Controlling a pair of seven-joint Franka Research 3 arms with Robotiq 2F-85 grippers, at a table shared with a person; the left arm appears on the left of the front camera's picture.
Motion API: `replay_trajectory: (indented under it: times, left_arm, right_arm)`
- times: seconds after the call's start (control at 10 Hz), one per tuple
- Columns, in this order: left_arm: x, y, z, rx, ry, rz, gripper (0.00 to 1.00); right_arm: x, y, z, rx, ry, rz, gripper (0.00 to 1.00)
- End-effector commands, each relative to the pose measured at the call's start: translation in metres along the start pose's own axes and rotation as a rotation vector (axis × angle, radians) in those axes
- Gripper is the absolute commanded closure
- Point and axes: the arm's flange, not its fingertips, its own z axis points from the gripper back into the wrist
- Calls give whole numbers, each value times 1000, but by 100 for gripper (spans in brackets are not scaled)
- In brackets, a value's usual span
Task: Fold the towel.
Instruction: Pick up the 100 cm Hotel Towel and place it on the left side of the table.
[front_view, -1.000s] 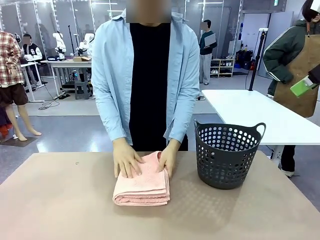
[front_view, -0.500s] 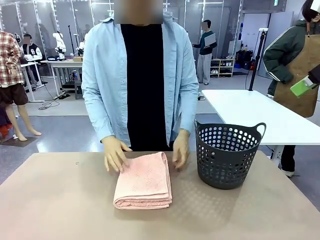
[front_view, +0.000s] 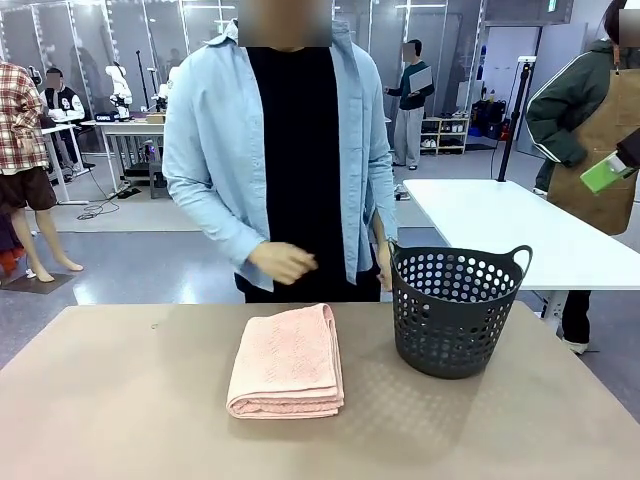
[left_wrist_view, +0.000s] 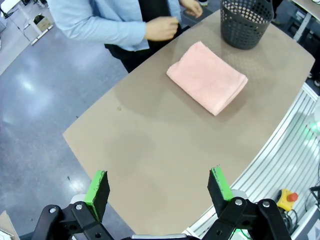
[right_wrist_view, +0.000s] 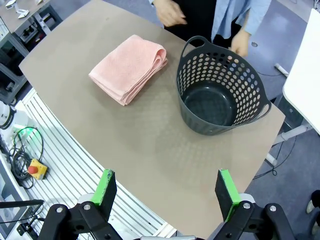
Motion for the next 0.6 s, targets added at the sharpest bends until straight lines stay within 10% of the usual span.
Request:
replay_trajectory:
  times: [0.0,0.2,0.5]
  left_arm:
    - [0,0,0,0,0,0,0]
    - [-7,31,-42,-357,-58,349,0]
    - [-12,28,-138,-407,31,503,0]
  right_arm:
    - [1,0,0,-9,2,-15,0]
    - [1,0,0,-9,2,-15,0]
    - [1,0,0,-9,2,-15,0]
